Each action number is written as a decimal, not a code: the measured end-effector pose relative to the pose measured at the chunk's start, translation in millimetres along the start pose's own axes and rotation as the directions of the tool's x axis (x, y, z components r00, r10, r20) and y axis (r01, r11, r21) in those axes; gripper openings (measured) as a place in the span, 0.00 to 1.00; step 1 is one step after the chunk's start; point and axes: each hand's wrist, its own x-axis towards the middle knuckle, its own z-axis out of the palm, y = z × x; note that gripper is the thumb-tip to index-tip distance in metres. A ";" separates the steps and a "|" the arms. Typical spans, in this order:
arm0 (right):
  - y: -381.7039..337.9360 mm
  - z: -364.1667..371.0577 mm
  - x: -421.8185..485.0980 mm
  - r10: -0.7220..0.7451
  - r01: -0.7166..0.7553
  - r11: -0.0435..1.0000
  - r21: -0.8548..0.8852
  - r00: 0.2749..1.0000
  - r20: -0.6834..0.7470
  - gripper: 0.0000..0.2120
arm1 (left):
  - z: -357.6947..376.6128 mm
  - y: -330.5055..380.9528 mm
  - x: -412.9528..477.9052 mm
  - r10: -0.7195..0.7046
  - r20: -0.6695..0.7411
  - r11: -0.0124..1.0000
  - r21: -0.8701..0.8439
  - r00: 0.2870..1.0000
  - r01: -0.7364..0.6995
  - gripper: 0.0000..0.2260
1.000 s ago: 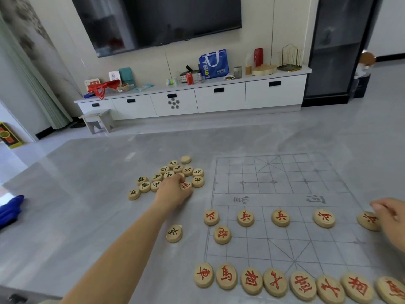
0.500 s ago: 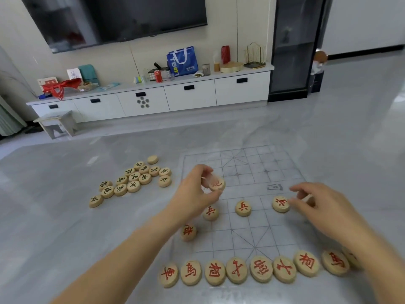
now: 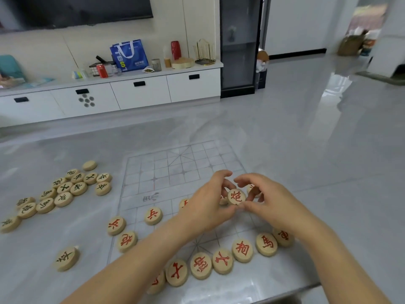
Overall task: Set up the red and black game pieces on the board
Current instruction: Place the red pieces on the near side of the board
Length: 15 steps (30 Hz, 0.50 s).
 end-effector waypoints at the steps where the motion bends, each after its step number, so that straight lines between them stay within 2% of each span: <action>1: 2.3 -0.6 0.2 0.003 -0.003 1.000 -0.003 1.000 0.003 0.21 | 0.6 0.6 0.8 0.006 0.002 1.000 0.001 1.000 -0.006 0.32; 9: 5.0 -2.4 -0.1 -0.053 0.058 0.996 -0.075 0.996 0.068 0.22 | 4.6 2.5 2.3 0.017 0.001 1.000 0.014 1.000 -0.017 0.33; 12: 7.6 -1.5 -0.7 -0.026 0.038 0.993 -0.111 0.993 0.111 0.20 | 6.8 2.4 1.1 0.024 -0.015 1.000 0.013 1.000 -0.024 0.32; 15: 13.7 -5.1 -2.3 0.045 -0.022 0.966 -0.259 0.995 0.086 0.20 | 4.5 -2.5 -4.0 0.022 -0.028 1.000 0.012 0.999 -0.022 0.32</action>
